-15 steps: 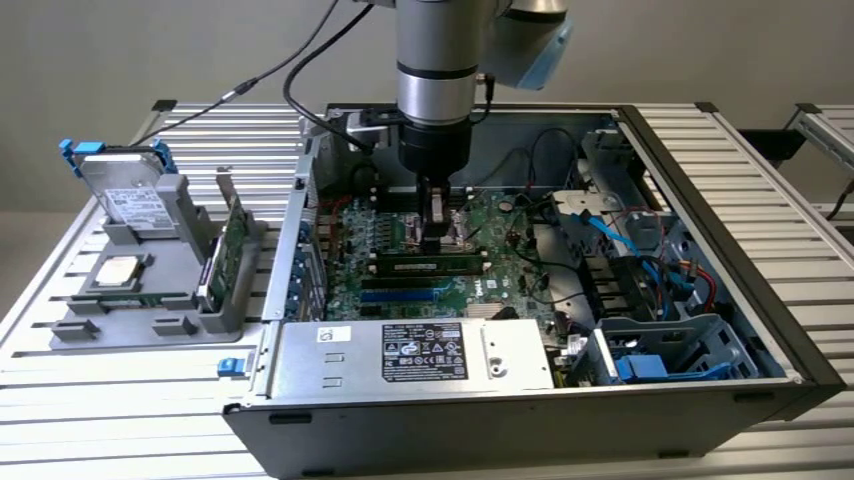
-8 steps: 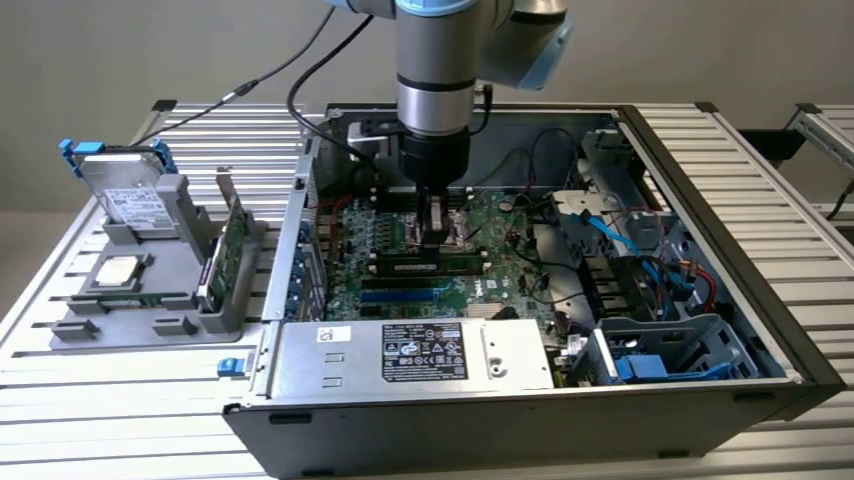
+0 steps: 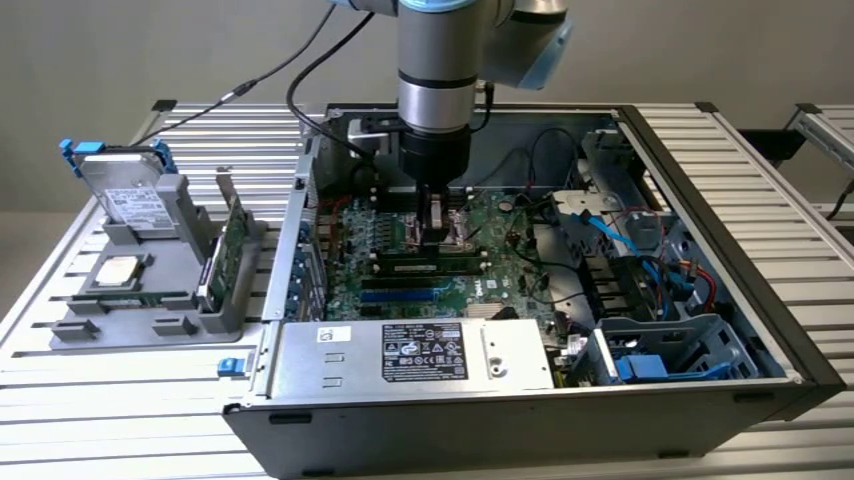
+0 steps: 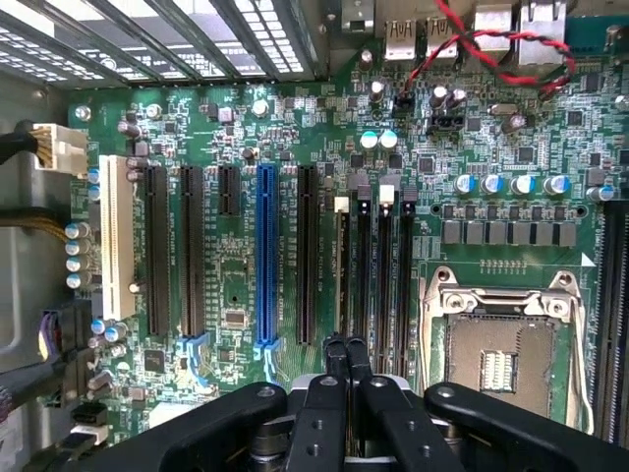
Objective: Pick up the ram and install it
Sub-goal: 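Press down the ram until it locks into place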
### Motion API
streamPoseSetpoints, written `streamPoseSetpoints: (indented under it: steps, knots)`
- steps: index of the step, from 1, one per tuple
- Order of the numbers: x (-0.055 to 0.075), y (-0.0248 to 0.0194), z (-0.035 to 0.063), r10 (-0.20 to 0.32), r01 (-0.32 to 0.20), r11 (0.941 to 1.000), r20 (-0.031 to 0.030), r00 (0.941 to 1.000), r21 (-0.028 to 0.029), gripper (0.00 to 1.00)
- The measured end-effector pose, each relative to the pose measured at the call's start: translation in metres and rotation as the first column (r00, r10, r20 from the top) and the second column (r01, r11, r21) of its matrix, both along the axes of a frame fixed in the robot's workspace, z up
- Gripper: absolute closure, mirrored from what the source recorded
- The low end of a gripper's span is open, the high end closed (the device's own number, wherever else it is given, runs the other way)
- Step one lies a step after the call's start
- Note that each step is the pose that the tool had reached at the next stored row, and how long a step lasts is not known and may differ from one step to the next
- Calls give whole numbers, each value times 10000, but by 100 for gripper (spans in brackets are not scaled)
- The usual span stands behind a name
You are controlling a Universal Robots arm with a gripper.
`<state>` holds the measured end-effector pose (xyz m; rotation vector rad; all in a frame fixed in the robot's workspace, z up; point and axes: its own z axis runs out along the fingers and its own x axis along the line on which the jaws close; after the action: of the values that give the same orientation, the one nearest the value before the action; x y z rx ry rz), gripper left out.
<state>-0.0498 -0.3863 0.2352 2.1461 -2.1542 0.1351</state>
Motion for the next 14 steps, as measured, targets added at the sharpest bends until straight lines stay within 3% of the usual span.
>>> streamPoseSetpoints:
  steps: [1, 14]
  knots:
    - [6, 0, 62, 0, 0, 10000, -13, 10000, 19, 90]
    - [6, -2, 66, 0, 0, 10000, -14, 10000, 29, 90]
